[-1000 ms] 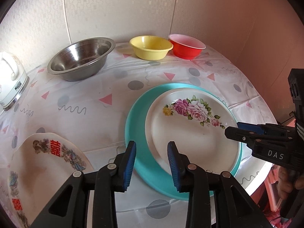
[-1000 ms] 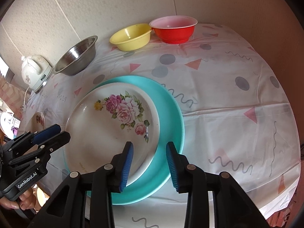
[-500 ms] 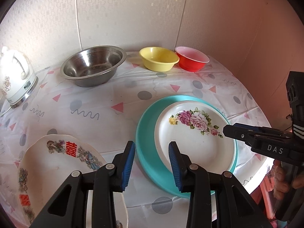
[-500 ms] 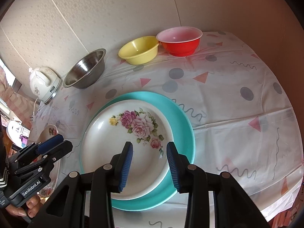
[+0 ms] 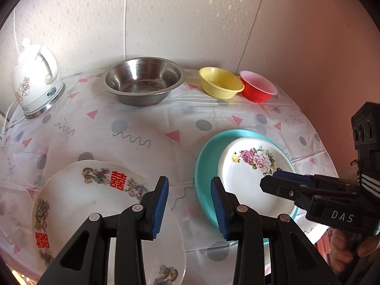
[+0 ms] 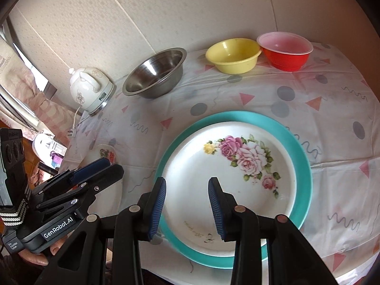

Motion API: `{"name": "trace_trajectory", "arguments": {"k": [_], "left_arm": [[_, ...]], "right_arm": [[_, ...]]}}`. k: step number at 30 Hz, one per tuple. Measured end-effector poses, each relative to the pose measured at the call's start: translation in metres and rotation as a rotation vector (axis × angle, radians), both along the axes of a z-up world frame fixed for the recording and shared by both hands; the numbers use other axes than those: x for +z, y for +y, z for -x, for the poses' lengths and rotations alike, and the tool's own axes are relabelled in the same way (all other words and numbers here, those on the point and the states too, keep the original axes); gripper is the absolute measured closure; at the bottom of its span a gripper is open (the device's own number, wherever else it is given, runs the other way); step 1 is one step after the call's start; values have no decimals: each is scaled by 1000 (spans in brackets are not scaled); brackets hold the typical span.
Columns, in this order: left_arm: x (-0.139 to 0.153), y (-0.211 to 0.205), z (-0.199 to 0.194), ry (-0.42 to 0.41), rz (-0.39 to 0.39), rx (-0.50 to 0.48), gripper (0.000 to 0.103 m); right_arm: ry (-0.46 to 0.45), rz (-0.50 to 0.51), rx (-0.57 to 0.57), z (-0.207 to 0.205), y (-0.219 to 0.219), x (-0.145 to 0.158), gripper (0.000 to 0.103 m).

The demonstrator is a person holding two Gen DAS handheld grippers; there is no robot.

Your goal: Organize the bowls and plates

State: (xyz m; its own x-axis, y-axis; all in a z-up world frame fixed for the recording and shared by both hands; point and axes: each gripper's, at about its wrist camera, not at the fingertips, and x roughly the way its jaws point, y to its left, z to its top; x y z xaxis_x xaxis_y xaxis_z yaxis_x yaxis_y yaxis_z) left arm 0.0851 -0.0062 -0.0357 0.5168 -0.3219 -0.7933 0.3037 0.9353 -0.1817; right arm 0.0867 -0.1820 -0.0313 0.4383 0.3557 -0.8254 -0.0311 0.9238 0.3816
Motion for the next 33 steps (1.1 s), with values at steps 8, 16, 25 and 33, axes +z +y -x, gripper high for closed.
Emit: {"name": "trace_trajectory", "arguments": {"k": [8,16,25,33], "left_arm": [[11,67,-8,1,33,152,65],[6,142,-2,10,26,305,65],[-9,199,22,19,22,412,60],[-27,212,38,56,51,396,60]], "right_arm": [[0,-64,166,-11,52,5,66],[38,-83,297,-16,100,-9,66],[73,-47,316,-18,114,-27,65],[99,-45,332,-19,120,-38,65]]}}
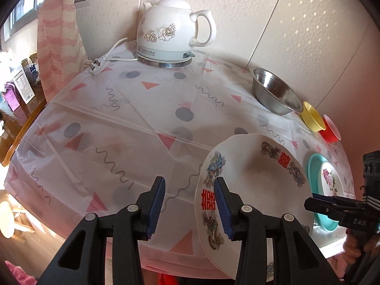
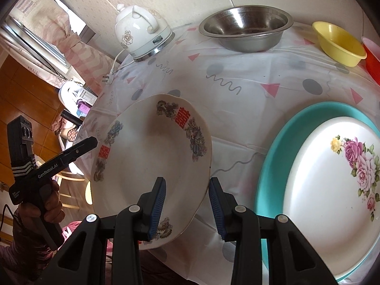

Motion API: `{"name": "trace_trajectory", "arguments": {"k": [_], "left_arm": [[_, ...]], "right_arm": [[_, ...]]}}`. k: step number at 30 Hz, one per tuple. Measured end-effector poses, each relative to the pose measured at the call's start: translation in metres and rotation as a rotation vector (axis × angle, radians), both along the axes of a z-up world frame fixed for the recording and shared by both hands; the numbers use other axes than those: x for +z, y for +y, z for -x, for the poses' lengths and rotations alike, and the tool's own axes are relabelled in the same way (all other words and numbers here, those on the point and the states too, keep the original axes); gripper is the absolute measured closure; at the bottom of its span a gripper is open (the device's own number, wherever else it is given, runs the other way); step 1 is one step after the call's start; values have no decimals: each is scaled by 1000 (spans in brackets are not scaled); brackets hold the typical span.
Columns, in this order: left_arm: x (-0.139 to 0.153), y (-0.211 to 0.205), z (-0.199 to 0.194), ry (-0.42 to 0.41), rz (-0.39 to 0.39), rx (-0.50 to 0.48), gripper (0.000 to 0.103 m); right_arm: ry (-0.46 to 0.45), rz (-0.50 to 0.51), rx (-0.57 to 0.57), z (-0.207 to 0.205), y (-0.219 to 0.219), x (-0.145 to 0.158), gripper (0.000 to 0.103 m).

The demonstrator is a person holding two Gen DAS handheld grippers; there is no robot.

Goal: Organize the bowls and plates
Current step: 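Carry the red-character plate with the left gripper toward the teal plate stack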

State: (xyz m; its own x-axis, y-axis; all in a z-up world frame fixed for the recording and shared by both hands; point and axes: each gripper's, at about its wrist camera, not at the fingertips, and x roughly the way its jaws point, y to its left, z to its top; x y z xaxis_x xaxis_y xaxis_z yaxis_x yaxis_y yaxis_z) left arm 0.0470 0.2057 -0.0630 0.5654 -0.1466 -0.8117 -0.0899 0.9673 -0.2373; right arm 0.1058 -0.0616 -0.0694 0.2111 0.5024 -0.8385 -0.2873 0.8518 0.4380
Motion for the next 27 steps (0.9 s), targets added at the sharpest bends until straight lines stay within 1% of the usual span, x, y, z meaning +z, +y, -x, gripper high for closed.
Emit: {"name": "trace_trajectory", "arguments": {"k": [5,7,10,14,17,19,24,27], "left_arm": [[-11,-7,0,14,13,-27,62],[-15,-10,-1,18,16,-37,67],[-17,-16,-4,16,28,-55,71],[-22,-23,-14,23,28,-68,72],[-25,-27,-19,30,4,-69,72],[-26,-27,-20,32,10,-69,71],[-26,-29,-18,19,-9,-76,71],[-25,-26,-17,27,18,-57,72]], "right_arm": [[3,10,17,2,6,-5,64],[5,7,16,1,6,-7,64],[3,6,12,-1,7,-9,65],[-8,19,13,-3,10,-13,67],[-18,32,21,-3,13,-15,69],[-24,43,28,-3,15,-17,71],[-32,37,25,-4,14,-17,72],[-23,43,13,-5,14,-16,72]]}}
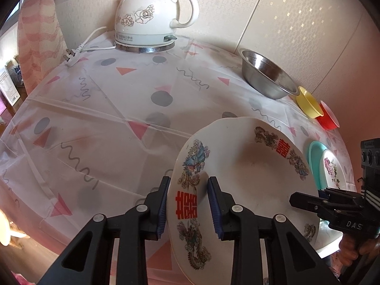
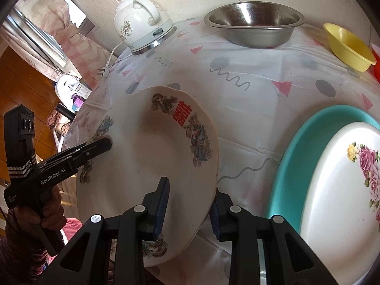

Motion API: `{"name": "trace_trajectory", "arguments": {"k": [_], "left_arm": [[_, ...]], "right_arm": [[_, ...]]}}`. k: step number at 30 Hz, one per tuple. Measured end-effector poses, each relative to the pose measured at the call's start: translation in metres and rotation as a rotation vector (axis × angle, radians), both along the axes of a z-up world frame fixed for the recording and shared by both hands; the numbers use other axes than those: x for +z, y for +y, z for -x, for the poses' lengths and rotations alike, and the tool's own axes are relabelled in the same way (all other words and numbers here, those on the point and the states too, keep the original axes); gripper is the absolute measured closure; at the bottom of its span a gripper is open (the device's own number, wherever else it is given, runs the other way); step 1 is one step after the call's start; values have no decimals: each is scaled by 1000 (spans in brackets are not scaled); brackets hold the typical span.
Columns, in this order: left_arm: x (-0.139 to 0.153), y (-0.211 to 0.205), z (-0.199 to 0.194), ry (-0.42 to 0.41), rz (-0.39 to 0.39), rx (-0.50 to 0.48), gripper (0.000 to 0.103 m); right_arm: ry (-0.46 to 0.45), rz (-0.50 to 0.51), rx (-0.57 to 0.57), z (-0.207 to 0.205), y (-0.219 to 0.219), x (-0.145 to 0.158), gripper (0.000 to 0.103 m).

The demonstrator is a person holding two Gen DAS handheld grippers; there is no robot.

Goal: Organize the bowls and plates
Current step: 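Carry the red-character plate with the left gripper toward the teal plate stack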

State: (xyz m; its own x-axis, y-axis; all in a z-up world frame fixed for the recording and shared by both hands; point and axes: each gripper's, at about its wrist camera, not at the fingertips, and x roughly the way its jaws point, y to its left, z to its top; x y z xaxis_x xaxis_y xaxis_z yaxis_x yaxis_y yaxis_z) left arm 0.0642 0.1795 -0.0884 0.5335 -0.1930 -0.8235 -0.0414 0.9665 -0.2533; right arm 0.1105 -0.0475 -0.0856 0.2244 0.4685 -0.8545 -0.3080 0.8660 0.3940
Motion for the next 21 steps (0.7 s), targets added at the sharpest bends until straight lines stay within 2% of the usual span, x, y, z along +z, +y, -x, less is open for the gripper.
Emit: {"name": "trace_trajectory", "arguments": {"k": [4,10,15,21], "left_arm": [[1,-2,1,5,-12,3,72],[2,-3,0,21,-3,29,72],[5,-9,-1,21,7,21,72],[13,-16,-2,-7,-4,8,73]], "right_arm": [[4,-11,6,-1,-1,-1,69],[-28,36,5,3,1,4,70],[-66,10,-8,0,-11,17,72],[-63,19,-24,1,-18,16,72]]}}
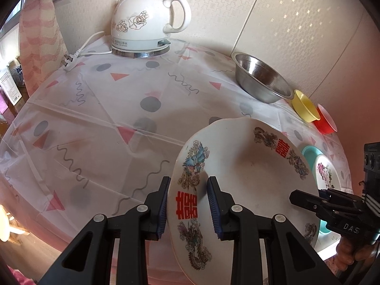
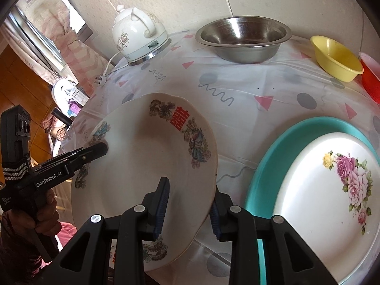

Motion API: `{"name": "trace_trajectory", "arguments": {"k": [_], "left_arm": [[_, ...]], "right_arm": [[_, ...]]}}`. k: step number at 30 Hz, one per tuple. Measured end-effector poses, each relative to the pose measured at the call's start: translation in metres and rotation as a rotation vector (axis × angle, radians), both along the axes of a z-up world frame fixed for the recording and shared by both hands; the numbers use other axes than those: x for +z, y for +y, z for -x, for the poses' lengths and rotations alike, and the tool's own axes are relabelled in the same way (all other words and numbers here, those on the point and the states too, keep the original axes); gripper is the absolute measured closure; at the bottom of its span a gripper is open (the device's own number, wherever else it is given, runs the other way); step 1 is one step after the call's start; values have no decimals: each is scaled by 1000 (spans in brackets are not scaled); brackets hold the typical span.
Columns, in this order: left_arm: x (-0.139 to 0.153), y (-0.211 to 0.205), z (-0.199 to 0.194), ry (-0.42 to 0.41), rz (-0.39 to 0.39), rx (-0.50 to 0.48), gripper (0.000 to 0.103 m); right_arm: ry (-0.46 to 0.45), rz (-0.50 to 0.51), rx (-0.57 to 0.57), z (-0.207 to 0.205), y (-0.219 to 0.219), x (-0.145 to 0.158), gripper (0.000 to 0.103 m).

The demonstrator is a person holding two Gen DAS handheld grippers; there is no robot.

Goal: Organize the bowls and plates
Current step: 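Carry the red-character plate with the left gripper toward the teal plate stack, then lower the red-character plate onto the rose plate with the left gripper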

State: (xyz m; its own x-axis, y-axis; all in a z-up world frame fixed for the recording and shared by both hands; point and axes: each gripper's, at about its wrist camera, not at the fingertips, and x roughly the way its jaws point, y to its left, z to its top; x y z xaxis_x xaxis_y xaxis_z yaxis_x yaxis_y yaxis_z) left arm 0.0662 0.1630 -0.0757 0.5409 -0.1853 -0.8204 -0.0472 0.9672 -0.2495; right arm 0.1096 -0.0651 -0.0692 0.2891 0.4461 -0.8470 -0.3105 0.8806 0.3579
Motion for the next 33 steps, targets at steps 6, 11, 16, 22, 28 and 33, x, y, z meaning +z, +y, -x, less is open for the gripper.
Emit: {"name": "trace_trajectory", "arguments": {"k": [6,11,16,22,28,33], "left_arm": [[-5,-8,-6,28,-17,-23,73],[-11,-10,-8,23,-31,-24,72],[-11,-10,-4,2,-61,-36,71],[-10,-9,3,-10,-62,-38,72],[-9,-4,9,-4,-22,-33,74],[-5,-5,15,-21,8,-46,75]], "right_arm": [[40,-24,-44,-4,-10,-7,72],[30,9,-45,-6,-9,-11,71],[20,14,-29,-5,-6,-11,69],[5,39,-3,-2,-3,-11,70],[3,23,-9,2,-6,-8,72],[-15,-3,-7,10,-10,-1,71]]}}
